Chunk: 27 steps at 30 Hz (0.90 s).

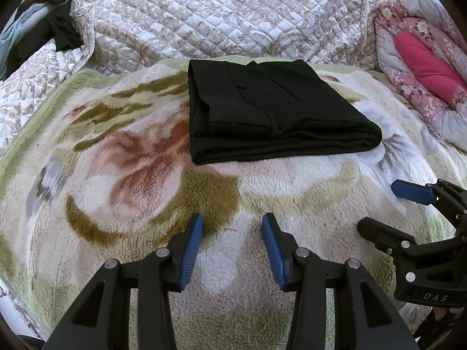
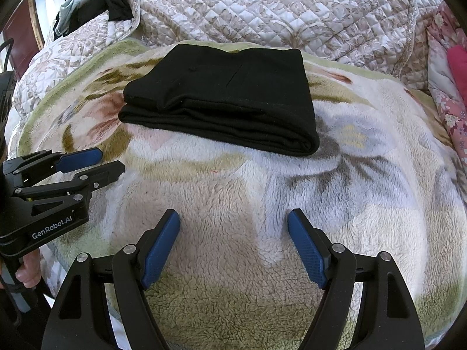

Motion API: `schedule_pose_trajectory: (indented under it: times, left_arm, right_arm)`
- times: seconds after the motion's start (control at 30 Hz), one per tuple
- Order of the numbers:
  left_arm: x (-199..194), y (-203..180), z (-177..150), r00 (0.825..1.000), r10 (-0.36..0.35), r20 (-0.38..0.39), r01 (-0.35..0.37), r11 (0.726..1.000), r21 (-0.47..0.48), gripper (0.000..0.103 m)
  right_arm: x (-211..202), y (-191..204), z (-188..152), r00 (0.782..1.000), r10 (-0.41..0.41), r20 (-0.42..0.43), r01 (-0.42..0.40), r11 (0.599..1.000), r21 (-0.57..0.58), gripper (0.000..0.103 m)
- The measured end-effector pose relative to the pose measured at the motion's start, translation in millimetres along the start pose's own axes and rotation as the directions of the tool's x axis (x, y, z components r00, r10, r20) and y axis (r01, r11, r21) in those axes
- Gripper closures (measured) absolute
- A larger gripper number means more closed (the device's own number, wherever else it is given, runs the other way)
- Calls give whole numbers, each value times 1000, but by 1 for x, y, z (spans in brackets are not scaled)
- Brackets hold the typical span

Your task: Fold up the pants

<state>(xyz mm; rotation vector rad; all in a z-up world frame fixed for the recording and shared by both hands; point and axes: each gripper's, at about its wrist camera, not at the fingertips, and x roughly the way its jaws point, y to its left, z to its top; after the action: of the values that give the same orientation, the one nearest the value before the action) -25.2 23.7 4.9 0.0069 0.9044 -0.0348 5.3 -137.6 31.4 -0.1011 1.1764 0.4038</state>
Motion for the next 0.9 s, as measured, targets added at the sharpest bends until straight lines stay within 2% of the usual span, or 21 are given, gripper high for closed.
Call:
schedule_pose_trajectory:
  times: [0.9]
  left_arm:
    - [0,-1,0,1000,4,0,-4,1000,2,58]
  right_arm:
    - [1,0,0,1000,-6,-1,6,1000,0,26]
